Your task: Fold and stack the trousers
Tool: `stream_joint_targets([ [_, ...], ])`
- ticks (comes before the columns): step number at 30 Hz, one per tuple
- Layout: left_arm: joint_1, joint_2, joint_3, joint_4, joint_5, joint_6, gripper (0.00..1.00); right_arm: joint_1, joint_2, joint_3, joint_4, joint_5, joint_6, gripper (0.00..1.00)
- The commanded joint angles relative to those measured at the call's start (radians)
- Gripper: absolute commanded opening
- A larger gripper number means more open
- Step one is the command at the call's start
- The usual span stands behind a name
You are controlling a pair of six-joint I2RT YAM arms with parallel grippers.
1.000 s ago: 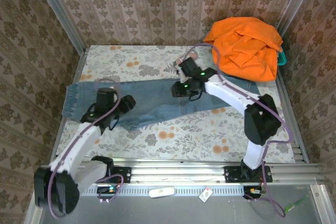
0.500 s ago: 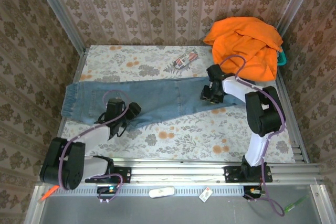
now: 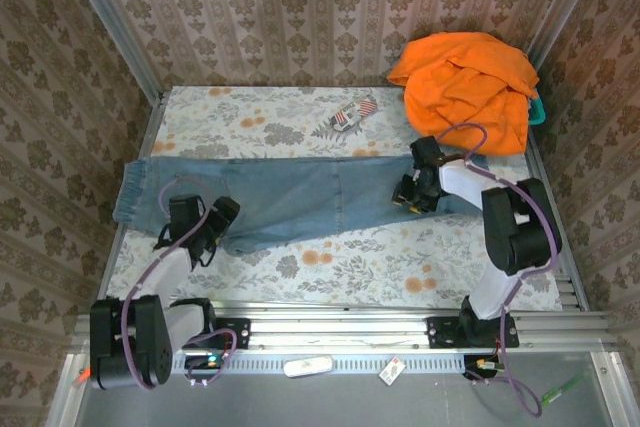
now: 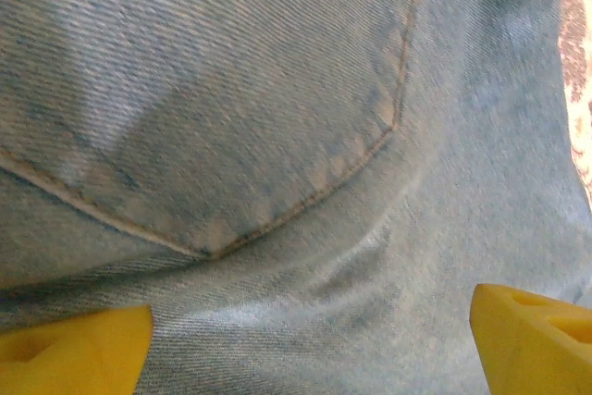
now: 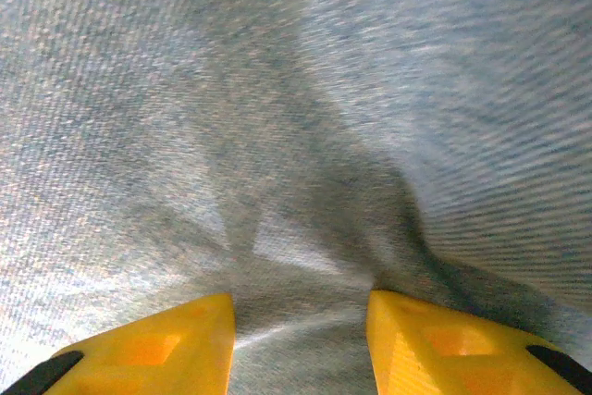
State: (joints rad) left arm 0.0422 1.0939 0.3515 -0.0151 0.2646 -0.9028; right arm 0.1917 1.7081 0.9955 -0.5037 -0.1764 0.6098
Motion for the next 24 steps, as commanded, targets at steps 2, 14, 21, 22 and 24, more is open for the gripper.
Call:
stream_joint_targets([
  [2, 0.126, 0.123, 0.057, -0.022, 0.029, 0.071, 0.89, -0.024, -0.137, -0.084, -0.098, -0.065, 0.016, 0.44],
  [14, 0.045, 0.141, 0.304, -0.127, -0.058, 0.113, 0.86, -0.231, -0.442, -0.053, -0.230, 0.196, -0.008, 0.52],
  [21, -0.216, 0.114, 0.318, -0.129, -0.088, 0.136, 0.85, -0.446, -0.264, -0.068, -0.186, 0.182, -0.004, 0.52],
  [22, -0.239, 0.105, 0.288, -0.101, -0.079, 0.130, 0.85, -0.483, -0.245, -0.078, -0.168, 0.131, -0.002, 0.52],
  [24, -0.266, 0.103, 0.254, -0.076, -0.057, 0.115, 0.85, -0.500, -0.206, -0.090, -0.149, 0.052, -0.008, 0.52],
])
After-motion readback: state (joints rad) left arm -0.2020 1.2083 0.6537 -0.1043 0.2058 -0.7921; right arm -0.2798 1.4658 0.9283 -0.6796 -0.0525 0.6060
